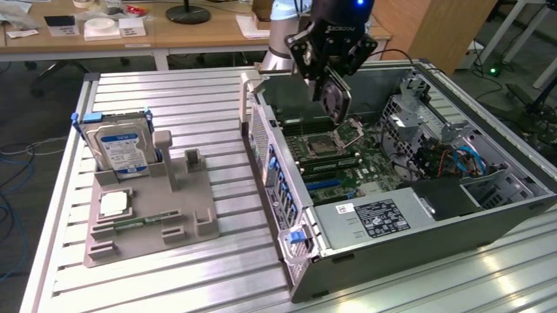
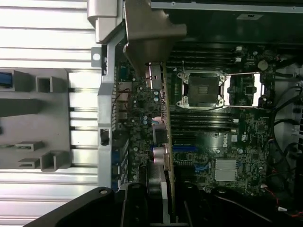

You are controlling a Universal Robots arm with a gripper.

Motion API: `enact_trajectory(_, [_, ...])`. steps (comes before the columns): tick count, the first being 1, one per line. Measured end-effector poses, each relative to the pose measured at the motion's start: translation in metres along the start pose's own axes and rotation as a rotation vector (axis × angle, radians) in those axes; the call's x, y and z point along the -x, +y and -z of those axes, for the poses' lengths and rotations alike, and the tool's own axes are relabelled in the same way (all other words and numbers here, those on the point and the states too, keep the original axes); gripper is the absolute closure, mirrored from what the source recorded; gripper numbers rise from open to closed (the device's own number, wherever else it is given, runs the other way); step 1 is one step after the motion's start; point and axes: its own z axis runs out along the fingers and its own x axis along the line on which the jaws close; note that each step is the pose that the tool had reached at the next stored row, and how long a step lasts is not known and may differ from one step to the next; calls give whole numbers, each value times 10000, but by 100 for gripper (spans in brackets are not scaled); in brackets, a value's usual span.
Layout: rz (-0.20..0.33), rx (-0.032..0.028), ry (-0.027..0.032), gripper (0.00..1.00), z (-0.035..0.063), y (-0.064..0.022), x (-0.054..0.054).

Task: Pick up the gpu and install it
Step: 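Pick up the gpu and move the gpu toward the slot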

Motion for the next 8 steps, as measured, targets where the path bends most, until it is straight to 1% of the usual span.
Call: enact_trajectory(8, [-3, -1, -1, 70, -62, -1, 318])
